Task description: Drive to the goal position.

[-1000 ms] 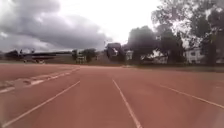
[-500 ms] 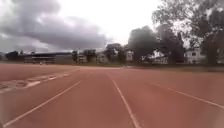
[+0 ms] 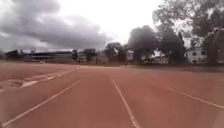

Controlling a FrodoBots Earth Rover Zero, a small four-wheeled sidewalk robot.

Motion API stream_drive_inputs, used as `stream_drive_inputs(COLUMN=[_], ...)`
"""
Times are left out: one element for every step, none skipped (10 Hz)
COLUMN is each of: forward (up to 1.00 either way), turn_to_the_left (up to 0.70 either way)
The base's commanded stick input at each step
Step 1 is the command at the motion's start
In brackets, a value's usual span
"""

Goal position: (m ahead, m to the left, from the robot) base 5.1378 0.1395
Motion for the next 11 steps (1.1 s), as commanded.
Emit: stream_drive_inputs(forward=[0.45,0.45,0.45,0.45,0.45,0.45,0.45,0.45,0.45,0.45,0.45], turn_to_the_left=[0.0,0.0,0.0,0.0,0.0,0.0,0.0,0.0,0.0,0.0,0.0])
